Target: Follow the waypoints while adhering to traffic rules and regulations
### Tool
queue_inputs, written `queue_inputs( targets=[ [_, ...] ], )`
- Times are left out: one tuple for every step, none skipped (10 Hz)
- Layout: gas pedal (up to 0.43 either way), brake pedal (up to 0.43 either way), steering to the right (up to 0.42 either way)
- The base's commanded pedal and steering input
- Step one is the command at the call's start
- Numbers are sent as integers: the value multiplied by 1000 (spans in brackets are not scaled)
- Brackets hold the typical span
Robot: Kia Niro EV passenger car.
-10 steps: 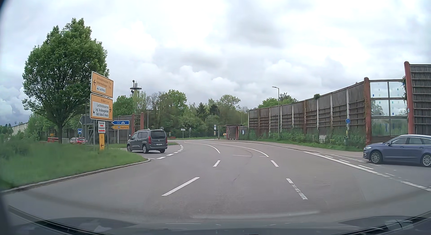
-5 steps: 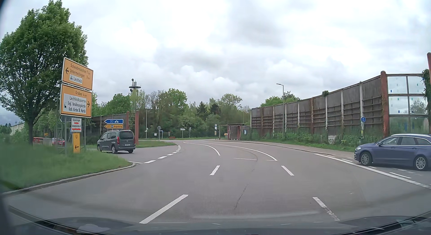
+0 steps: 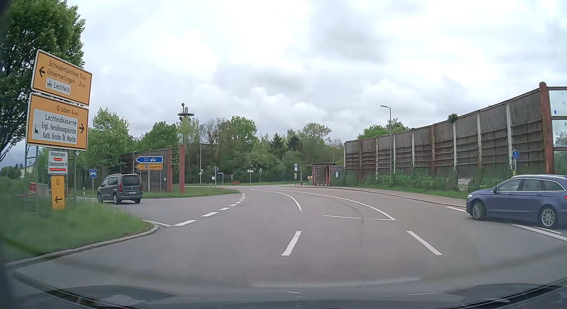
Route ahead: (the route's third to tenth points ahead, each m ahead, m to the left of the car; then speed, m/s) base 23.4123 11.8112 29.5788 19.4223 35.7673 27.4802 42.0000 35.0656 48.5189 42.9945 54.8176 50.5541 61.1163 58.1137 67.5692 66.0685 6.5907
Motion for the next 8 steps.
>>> queue_inputs(
  targets=[
    [220,12,-103],
    [197,12,-115],
    [197,12,-122],
    [197,12,-127],
    [177,12,-129],
    [169,12,-129],
    [138,12,-135],
    [138,12,-145]
  ],
)
